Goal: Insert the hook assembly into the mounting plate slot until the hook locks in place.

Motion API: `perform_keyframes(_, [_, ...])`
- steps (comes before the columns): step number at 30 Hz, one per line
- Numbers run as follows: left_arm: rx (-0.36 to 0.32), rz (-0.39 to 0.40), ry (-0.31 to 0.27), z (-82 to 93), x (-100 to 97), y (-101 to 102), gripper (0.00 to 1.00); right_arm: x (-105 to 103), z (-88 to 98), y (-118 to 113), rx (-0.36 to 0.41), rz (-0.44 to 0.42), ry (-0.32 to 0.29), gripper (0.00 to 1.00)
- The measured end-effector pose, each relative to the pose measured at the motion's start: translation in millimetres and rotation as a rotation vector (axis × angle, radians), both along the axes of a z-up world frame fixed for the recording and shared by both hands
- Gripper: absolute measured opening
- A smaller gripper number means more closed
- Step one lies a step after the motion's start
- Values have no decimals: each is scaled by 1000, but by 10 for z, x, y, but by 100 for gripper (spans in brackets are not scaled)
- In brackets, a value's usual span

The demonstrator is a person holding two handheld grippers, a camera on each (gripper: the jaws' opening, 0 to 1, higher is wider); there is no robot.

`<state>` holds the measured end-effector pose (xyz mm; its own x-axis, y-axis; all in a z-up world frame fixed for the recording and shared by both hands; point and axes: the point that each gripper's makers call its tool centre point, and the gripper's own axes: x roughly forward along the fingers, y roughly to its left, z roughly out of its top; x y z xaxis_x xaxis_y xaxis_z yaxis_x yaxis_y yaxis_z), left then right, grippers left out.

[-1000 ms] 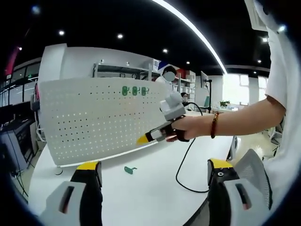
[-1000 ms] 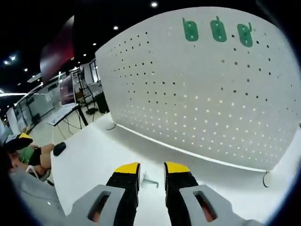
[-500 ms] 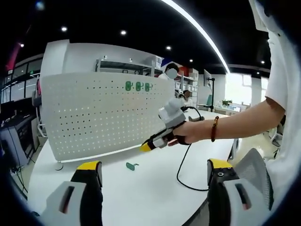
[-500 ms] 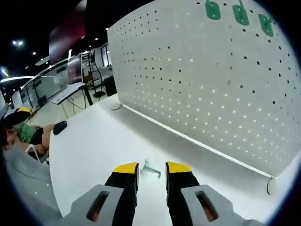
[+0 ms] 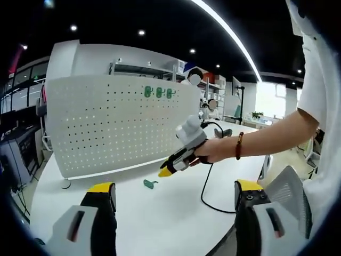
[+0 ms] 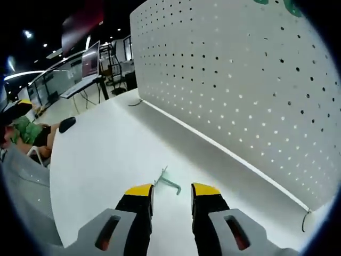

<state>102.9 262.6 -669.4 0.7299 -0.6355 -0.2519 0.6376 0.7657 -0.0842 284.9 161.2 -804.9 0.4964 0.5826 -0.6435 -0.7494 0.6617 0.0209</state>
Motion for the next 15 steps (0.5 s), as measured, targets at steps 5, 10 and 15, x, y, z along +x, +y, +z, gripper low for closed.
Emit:
perform_keyframes(5, [-2, -3, 8, -30, 17, 17, 93, 8, -93, 35, -30, 30, 13, 23])
perform_keyframes(10, [-23, 10, 29, -63, 38, 48, 93, 42, -149, 77, -37, 50, 15, 19])
perform_keyframes(15, [-29, 10, 36, -63, 47, 54, 92, 74, -268, 72, -82, 70, 14, 20])
